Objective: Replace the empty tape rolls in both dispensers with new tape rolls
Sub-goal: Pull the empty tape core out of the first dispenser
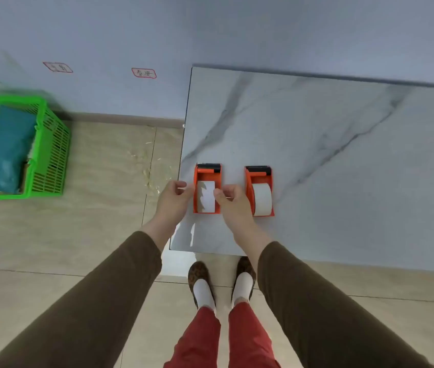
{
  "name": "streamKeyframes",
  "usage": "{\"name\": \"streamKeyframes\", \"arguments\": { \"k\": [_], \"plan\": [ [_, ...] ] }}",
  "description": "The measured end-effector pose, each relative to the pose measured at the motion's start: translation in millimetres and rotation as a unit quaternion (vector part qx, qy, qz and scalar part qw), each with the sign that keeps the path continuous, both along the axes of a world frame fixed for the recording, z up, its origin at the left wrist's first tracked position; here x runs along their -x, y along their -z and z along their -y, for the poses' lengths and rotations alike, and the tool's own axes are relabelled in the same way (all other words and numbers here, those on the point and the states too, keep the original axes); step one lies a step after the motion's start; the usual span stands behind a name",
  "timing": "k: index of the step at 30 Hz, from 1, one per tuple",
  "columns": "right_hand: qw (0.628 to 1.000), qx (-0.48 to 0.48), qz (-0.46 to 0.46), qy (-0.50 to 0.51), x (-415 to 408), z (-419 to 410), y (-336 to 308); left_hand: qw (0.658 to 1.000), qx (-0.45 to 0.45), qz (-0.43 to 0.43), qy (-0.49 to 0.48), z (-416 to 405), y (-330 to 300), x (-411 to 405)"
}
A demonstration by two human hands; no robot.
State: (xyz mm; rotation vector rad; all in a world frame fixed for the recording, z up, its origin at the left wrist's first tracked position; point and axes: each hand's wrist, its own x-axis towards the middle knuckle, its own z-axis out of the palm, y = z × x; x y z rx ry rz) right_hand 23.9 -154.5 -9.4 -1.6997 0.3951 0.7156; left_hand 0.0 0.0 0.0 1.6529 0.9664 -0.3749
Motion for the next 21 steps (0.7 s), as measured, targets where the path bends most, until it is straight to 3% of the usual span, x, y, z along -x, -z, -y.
{"name": "streamKeyframes", "arguments": {
  "k": [4, 13, 21],
  "plan": [
    [0.999, 0.035, -0.013, -0.019, 0.2, -8.8, 14.5, 0.999, 0.046, -0.025, 0.005, 3.7, 13.2, 2.8],
    [0.997, 0.065, 0.026, -0.019, 1.1, -16.2, 3.1, 0.993, 0.112, 0.027, -0.032, -2.0, 9.1, 7.5],
    [0.986, 0.137, 0.088, -0.028, 10.2, -7.9, -9.0, 0.992, 0.121, 0.031, -0.031, -4.2, 5.3, 9.3]
  ]
}}
